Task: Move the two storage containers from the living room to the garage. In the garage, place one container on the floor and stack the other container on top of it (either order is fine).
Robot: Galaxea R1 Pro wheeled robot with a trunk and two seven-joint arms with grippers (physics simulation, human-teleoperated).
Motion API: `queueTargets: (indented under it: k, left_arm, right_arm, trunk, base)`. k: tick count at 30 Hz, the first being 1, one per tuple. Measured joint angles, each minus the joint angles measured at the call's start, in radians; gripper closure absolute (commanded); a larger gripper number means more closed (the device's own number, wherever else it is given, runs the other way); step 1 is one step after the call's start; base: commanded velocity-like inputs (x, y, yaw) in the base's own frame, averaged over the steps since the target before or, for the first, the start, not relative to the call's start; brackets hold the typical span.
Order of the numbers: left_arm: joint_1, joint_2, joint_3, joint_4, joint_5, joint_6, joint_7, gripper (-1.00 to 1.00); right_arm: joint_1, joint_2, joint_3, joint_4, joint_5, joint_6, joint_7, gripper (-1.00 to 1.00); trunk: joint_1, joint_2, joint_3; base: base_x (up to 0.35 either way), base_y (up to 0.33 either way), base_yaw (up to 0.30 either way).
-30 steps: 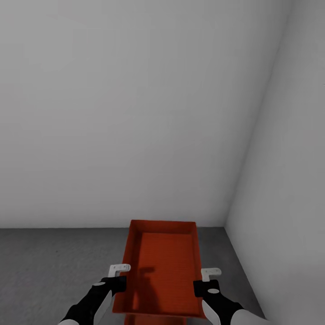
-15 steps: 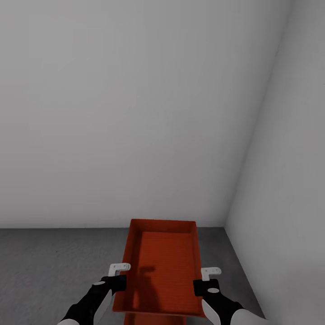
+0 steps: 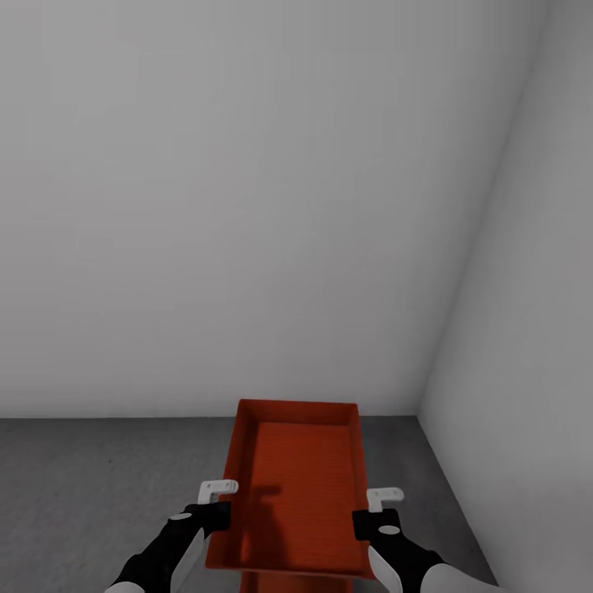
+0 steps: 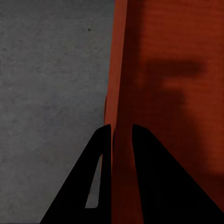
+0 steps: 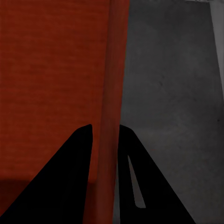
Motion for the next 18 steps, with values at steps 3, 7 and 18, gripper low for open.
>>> queueTargets:
  k: [3, 7, 18]
  left_arm:
    - [0.0, 0.0, 0.0, 0.0, 0.0, -0.001, 0.0, 1.0]
    - [0.0, 0.0, 0.001, 0.0, 0.0, -0.002, -0.001, 1.0]
    - [0.0, 0.0, 0.001, -0.004, -0.005, 0.01, -0.001, 1.0]
  right_arm:
    - [0.0, -0.001, 0.0, -0.001, 0.001, 0.0, 0.0, 1.0]
    - [0.0, -0.001, 0.001, -0.002, 0.001, -0.001, 0.0, 1.0]
    - [0.0, 0.002, 0.0, 0.005, -0.004, 0.001, 0.0, 1.0]
  trunk:
    - [0.0, 0.0, 0.0]
    - [0.0, 0.0, 0.0]
    - [0.0, 0.0, 0.0]
  base:
    - [0.001, 0.007, 0.0]
    - [0.0, 0.001, 0.0]
    - [0.0, 0.0, 0.0]
